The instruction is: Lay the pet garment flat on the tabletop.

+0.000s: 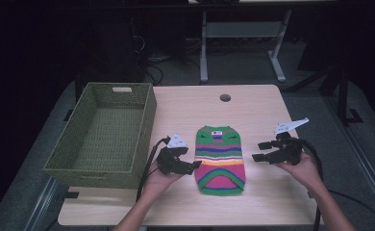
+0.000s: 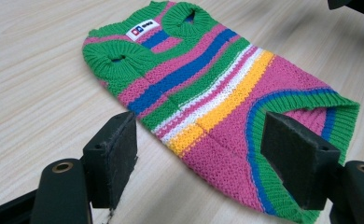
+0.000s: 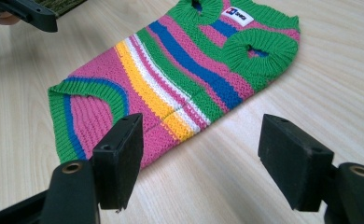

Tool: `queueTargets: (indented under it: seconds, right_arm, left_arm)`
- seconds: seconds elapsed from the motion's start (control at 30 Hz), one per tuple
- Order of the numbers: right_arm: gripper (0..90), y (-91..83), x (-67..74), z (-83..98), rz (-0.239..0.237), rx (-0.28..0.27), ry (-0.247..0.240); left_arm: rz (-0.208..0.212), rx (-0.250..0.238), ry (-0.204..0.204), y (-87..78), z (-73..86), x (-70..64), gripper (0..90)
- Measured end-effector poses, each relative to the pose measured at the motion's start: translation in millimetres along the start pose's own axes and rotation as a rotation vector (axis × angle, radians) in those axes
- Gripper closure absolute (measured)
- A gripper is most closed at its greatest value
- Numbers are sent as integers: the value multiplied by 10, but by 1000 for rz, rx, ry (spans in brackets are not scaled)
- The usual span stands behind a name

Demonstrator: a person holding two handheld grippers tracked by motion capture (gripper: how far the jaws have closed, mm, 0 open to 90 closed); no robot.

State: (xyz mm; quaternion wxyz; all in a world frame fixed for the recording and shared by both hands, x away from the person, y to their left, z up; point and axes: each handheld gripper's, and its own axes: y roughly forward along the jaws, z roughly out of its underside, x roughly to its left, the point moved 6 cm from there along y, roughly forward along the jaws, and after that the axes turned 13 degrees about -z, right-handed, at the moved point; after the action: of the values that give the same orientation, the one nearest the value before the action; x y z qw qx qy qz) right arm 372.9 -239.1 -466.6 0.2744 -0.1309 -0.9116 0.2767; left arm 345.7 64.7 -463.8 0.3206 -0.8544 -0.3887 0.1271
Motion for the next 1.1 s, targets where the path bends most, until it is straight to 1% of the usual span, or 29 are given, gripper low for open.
queueTargets:
  seconds: [0.07, 0.1, 0.17, 0.2, 0.23, 0.27, 0.3, 0.4, 0.5, 0.57, 0.6, 0.63, 0.7, 0.73, 0.77, 0.87, 0.9, 1.1]
  right_arm:
    - [299, -6, 2, 27, 0, -2, 3]
    - [298, -9, 8, 43, 1, -2, 7]
    - [293, -16, 21, 90, -1, 3, 5]
    - [292, -19, 27, 106, 1, 11, 13]
    - [293, -25, 32, 115, 5, 8, 5]
    - [293, -25, 32, 115, 5, 8, 5]
    - [294, -29, 42, 122, 3, 4, 0]
    - [293, -42, 74, 154, 4, -3, -7]
    - [292, -51, 87, 174, 6, -2, -3]
    - [291, -59, 94, 197, 7, -6, -5]
    - [285, -65, 98, 226, 10, 5, 2]
    - [285, -70, 97, 233, 13, 4, -2]
    - [284, -82, 107, 251, 15, 2, 0]
    - [284, -82, 107, 251, 15, 2, 0]
    - [283, -91, 109, 274, 16, 0, 0]
    - [281, -107, 118, 314, 16, -5, 2]
    - [280, -112, 120, 327, 17, -7, 1]
    - [276, -130, 177, 356, 9, -9, -2]
  left_arm:
    - [0, 6, 0, -7, 28, -8, 266]
    - [-1, 9, 11, -9, 43, -5, 266]
    - [-3, 17, 13, -21, 68, -7, 263]
    - [-4, 15, 16, -30, 76, -4, 263]
    - [-3, 11, 7, -43, 88, -10, 263]
    - [-3, 11, 7, -43, 88, -10, 263]
    - [-5, 16, 16, -51, 101, -10, 263]
    - [0, 13, 17, -65, 113, -32, 263]
    - [3, 2, 14, -81, 122, -67, 263]
    - [3, 3, 20, -92, 135, -84, 262]
    - [8, 1, 14, -95, 144, -101, 263]
    - [8, 5, 23, -97, 150, -101, 263]
    - [6, 3, 27, -98, 159, -112, 262]
    - [6, 3, 27, -98, 159, -112, 262]
    - [7, 1, 18, -104, 168, -127, 262]
    - [11, -2, 18, -115, 183, -140, 262]
    - [13, 3, 30, -131, 204, -151, 262]
    - [10, 6, 47, -179, 261, -190, 262]
